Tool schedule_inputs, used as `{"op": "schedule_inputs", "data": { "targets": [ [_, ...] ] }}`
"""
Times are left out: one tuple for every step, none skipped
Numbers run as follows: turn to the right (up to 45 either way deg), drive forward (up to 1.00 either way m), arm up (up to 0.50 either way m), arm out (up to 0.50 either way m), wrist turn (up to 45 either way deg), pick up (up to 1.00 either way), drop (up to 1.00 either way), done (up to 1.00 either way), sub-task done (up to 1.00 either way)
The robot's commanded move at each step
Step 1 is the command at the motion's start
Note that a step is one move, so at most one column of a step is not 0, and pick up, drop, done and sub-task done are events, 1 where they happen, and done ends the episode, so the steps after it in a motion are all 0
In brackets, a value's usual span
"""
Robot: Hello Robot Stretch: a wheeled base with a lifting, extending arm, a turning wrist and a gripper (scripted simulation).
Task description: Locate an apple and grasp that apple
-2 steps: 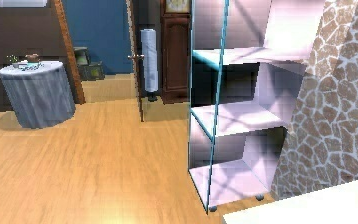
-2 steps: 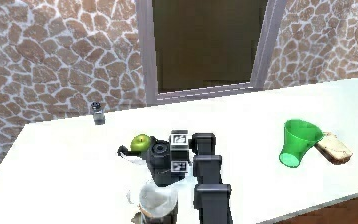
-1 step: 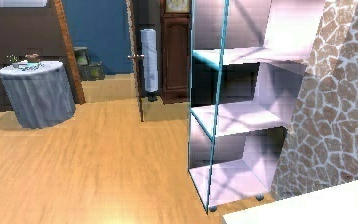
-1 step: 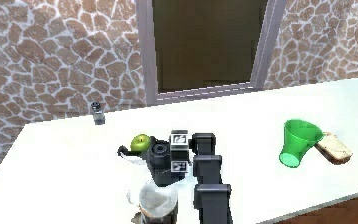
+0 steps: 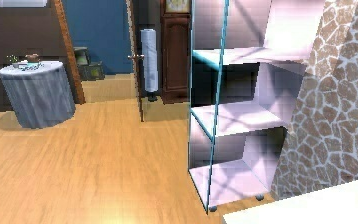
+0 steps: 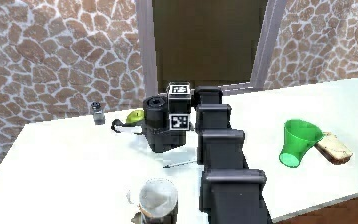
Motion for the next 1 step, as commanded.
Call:
{"op": "schedule_inputs", "data": {
  "targets": [
    [0.0, 0.0, 0.0, 0.0, 0.0, 0.0, 0.0, 1.0, 0.0]
  ]
}}
